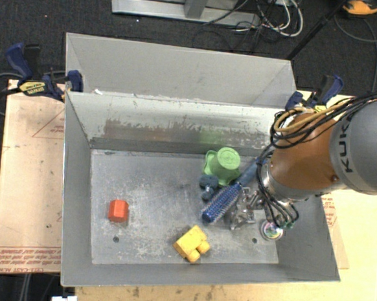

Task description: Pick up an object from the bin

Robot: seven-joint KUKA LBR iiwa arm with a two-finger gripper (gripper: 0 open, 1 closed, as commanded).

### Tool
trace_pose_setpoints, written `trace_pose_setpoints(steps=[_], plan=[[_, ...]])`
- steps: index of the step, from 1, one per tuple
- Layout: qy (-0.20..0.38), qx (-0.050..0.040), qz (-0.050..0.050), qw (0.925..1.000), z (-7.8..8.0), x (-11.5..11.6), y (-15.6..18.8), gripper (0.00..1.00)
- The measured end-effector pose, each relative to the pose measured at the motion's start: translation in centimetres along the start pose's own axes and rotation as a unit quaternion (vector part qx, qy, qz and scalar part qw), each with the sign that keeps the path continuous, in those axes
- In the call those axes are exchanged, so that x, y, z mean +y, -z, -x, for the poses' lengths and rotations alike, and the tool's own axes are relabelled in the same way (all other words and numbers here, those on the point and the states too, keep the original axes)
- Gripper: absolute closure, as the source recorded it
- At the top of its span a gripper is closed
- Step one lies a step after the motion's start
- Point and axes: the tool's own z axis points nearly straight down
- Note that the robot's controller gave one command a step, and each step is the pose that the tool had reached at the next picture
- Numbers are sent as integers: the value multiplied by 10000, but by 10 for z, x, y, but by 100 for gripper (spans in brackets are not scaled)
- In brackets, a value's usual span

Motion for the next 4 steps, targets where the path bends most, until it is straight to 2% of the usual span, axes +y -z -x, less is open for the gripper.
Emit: trace_pose_setpoints(steps=[1, 2, 3, 4], plan=[[-499, 0, -13, 9988, -6, -39, 11, 100], [-663, -48, -3, 9978, -22, -41, -13, 100], [-719, -15, -11, 9974, -16, -49, 15, 100], [-902, 12, 67, 9959, -6, -85, -14, 100]])
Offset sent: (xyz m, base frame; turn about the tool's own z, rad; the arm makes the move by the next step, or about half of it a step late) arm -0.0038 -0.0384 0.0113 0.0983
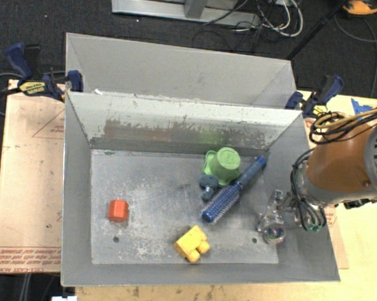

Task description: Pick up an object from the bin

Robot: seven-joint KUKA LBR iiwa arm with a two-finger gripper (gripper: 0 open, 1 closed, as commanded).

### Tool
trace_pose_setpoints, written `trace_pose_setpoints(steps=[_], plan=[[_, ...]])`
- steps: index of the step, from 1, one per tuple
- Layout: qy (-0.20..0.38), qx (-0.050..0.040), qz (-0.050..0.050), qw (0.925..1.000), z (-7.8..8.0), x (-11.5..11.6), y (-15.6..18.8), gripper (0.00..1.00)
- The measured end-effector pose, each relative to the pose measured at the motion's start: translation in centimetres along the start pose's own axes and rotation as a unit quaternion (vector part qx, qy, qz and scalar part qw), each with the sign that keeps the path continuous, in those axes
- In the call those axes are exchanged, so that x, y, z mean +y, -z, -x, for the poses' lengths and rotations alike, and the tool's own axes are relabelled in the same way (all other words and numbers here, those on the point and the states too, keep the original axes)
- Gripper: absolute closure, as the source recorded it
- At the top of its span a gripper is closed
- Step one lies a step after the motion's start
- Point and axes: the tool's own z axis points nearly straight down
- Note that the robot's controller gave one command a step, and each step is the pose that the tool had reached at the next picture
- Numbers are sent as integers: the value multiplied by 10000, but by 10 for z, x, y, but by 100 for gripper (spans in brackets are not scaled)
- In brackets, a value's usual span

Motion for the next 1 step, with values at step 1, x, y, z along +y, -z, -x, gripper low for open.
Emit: trace_pose_setpoints(steps=[1], plan=[[-201, -49, -97, 9997, 38, 33, 0, 100]])
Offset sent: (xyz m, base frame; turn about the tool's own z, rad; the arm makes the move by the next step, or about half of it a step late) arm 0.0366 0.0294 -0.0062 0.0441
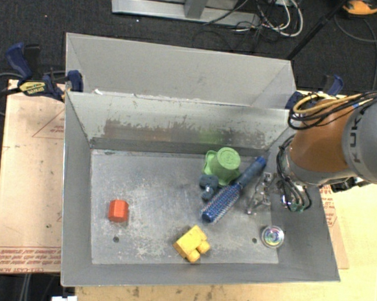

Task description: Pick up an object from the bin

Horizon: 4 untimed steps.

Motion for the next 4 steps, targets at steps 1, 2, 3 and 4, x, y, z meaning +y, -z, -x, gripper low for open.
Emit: trace_pose_setpoints(steps=[1, 2, 3, 4], plan=[[-17, -21, 20, 10000, -1, 1, -1, 0], [1102, -38, 17, 9939, -71, 0, 1, 0], [2015, -57, 32, 9795, -71, -22, -1, 0], [2016, -59, 18, 9794, -71, -23, 0, 100]])
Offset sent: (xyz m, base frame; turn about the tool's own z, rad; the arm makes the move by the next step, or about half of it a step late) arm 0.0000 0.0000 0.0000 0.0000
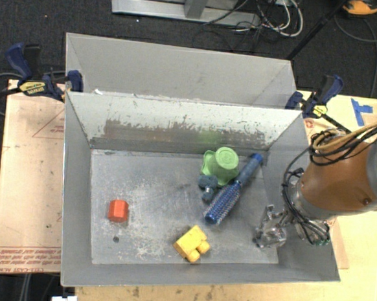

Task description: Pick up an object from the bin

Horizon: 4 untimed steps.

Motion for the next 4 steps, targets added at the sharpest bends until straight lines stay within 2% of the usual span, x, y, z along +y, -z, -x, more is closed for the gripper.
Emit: trace_pose_setpoints(steps=[1, 2, 3, 4], plan=[[-440, 12, -27, 9990, -1, 8, 0, 100], [-509, 70, 37, 9987, 7, -6, -1, 100], [-601, 5, 46, 9982, 1, -8, -1, 100], [-548, 25, 102, 9984, 2, -12, -1, 100]])
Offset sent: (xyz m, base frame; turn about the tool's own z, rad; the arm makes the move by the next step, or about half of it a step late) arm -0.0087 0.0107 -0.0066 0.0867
